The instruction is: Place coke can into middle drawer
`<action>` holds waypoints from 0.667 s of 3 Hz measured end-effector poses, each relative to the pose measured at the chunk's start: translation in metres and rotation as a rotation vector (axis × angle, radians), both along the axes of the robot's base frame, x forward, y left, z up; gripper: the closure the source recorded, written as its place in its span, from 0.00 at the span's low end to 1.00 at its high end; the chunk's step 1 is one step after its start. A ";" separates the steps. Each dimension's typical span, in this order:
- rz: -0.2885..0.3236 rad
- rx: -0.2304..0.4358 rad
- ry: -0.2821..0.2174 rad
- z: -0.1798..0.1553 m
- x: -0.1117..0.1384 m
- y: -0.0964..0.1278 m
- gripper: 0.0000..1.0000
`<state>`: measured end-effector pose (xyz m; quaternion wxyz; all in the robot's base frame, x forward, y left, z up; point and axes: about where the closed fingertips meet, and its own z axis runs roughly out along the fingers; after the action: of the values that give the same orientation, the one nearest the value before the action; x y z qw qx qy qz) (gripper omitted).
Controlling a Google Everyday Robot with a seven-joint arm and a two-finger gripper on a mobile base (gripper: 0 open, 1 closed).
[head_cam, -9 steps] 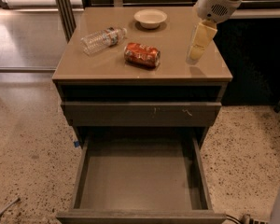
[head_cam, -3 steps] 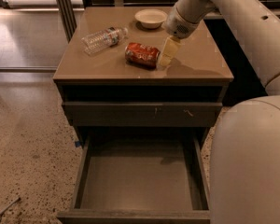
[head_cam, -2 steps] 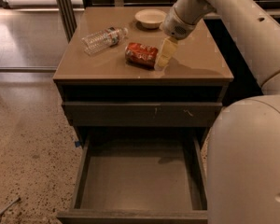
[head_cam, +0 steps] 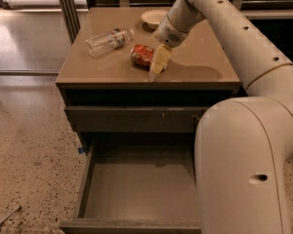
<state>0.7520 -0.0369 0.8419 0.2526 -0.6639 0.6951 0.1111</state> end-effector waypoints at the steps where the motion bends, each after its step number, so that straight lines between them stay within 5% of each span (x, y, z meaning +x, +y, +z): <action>1: 0.000 0.000 0.000 0.000 0.000 0.000 0.00; 2: 0.000 0.000 0.000 0.000 0.000 0.000 0.19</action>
Offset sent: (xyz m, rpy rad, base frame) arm 0.0000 0.0000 0.0000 0.0000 0.0000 0.0000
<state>0.7520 -0.0368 0.8419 0.2526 -0.6639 0.6951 0.1112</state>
